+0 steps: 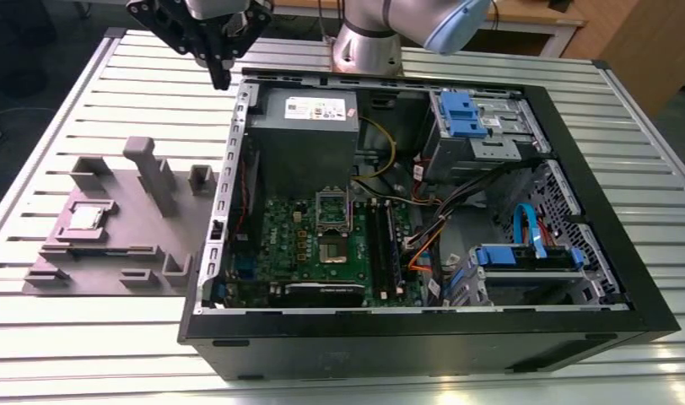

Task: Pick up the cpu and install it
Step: 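Reach for the cpu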

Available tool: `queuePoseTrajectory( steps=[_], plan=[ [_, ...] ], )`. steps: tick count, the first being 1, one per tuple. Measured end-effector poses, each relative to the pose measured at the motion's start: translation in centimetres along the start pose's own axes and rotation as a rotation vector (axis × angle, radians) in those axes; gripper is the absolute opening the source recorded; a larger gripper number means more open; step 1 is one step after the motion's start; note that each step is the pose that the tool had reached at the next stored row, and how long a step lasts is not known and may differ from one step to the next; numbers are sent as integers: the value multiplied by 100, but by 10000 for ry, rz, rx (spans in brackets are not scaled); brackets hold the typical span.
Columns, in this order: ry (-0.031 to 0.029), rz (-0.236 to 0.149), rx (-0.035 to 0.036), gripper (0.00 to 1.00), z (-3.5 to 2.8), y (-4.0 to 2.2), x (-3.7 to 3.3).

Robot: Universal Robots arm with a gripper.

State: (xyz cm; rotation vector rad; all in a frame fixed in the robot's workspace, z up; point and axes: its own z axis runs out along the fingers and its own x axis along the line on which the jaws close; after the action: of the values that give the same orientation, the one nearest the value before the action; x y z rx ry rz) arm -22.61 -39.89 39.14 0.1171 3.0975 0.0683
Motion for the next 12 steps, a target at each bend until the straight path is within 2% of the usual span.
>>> queuePoseTrajectory(
  steps=[8,12],
  plan=[
    [0,-1,1,10,4,-10,118],
    [0,0,0,10,8,-19,204]
  ],
)
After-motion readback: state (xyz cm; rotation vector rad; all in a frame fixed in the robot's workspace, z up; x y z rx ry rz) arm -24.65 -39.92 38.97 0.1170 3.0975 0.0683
